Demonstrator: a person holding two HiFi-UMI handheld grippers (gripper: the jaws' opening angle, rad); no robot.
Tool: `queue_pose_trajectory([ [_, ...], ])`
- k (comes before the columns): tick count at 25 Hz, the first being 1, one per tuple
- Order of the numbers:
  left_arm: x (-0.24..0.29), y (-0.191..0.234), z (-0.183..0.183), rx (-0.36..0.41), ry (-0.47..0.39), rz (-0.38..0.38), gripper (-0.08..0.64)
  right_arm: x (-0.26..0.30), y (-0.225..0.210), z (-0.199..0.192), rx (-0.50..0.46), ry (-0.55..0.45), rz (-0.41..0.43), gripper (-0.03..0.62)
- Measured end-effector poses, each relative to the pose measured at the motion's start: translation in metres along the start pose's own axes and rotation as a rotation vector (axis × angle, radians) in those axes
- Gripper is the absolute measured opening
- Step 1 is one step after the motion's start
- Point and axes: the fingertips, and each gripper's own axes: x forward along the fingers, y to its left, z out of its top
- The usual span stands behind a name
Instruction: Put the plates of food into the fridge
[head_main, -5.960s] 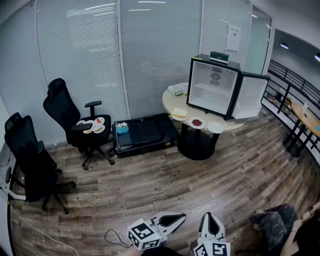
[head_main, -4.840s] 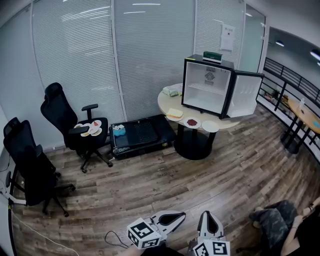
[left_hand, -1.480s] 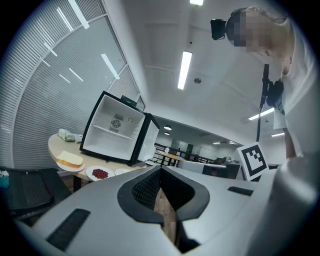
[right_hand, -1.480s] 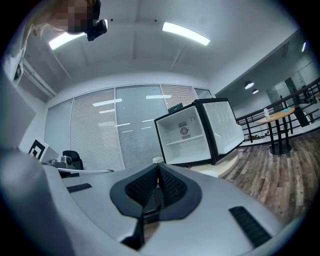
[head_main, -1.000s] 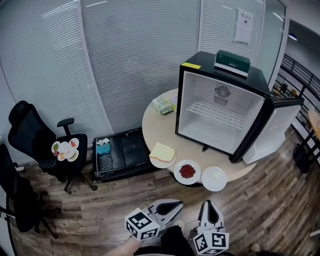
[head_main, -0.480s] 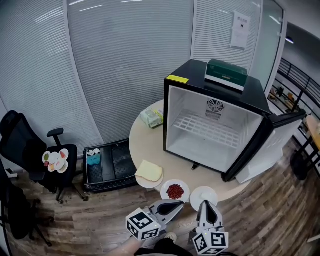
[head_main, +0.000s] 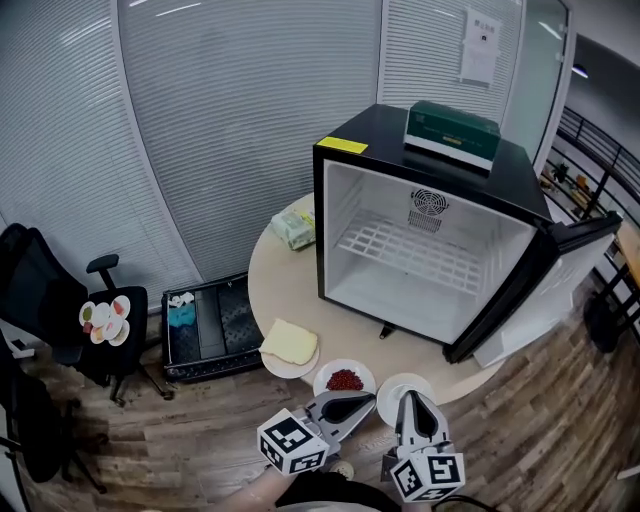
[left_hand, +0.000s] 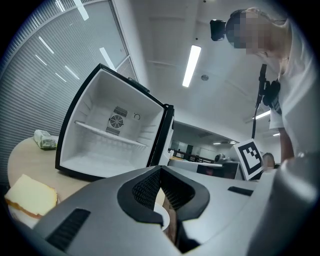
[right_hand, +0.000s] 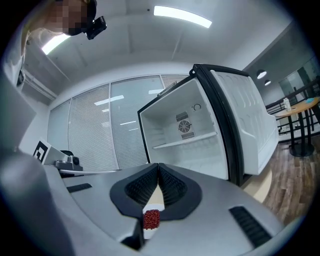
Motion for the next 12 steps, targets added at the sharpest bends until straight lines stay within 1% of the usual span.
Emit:
queue_pose_trajectory([
  [2,0.001,0.001,-0.004,-0.008,0.008,0.000,0.005,-0.002,-0.004,-0.002,0.004,-0.001,-0.019,0.006],
  [5,0.004,0.000,-0.012,-0.029,0.031,-0.015,0.004,-0.011,-0.019,-0.009,0.050,-0.001,-0.092,0.006],
  [9,0.014,-0.010,-0.029,-0.056,0.096,-0.092,0.005,-0.032,-0.047,-0.027,0.136,0.031,-0.235,0.008],
  [11,0.024,-0.013,-0.037,-0.060,0.134,-0.137,0.005,-0.040,-0.061,-0.039,0.196,0.048,-0.283,0.011],
  [12,0.030,-0.014,-0.041,-0.059,0.152,-0.156,0.005,-0.043,-0.068,-0.045,0.233,0.054,-0.297,0.023],
])
